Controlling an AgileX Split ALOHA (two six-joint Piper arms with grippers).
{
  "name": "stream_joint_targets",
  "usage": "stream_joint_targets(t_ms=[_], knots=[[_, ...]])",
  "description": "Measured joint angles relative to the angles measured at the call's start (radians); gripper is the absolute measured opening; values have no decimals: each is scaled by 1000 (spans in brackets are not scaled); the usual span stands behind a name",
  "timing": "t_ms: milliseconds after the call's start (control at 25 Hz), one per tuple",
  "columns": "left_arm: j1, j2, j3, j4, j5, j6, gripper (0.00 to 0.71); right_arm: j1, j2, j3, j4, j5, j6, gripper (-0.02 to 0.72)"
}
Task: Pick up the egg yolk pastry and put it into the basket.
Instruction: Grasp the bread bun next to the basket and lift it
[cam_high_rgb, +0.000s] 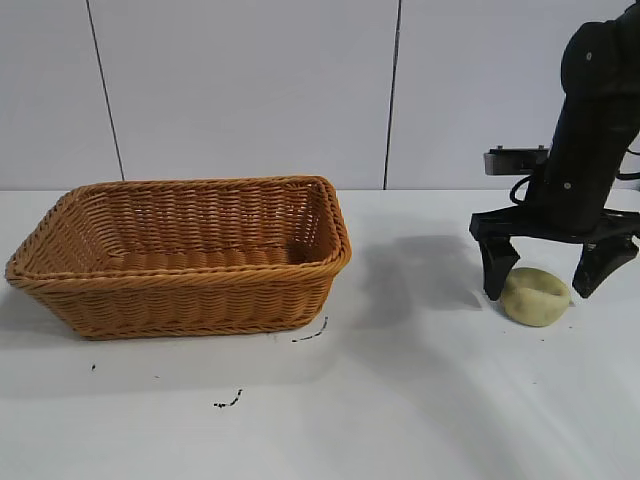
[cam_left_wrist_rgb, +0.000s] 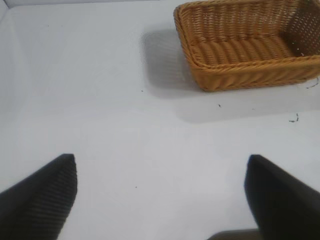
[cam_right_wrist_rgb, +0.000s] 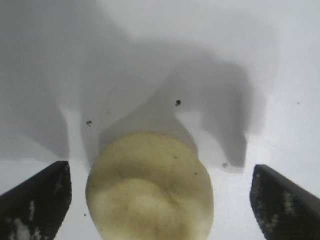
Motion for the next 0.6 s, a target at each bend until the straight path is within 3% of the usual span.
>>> stream_joint_targets(t_ms=[320,400,600], knots=[[0,0,0,0,0,0,693,0,15,0,32,22,1,688],[0,0,0,0,0,0,693,0,17,0,34,22,1,619],[0,0,0,0,0,0,693,0,17,0,34,22,1,350]])
